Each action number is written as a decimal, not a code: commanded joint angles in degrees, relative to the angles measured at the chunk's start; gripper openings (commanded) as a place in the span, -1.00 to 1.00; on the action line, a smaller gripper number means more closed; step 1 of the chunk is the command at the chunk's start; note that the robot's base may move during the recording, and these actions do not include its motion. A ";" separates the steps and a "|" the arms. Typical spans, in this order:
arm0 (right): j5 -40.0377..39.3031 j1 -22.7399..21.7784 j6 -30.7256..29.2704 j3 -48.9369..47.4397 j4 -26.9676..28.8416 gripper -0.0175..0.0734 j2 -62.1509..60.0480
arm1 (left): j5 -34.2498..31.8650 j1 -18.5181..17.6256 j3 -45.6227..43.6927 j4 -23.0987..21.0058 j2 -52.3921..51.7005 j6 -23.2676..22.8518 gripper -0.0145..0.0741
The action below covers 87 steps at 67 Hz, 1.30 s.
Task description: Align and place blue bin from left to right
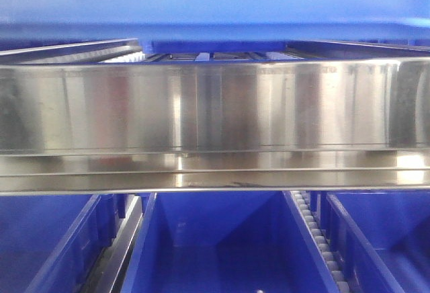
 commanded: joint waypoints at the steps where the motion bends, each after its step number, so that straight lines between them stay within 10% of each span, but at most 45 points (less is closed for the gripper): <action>1: -5.61 1.45 1.29 0.74 -1.25 -0.79 -1.88 | -5.17 -2.49 3.01 2.52 -3.52 -4.38 -0.92; 87: -8.10 4.12 6.01 6.89 -5.62 -0.79 -6.28 | -5.30 -2.62 4.81 0.87 -5.57 -0.27 -0.92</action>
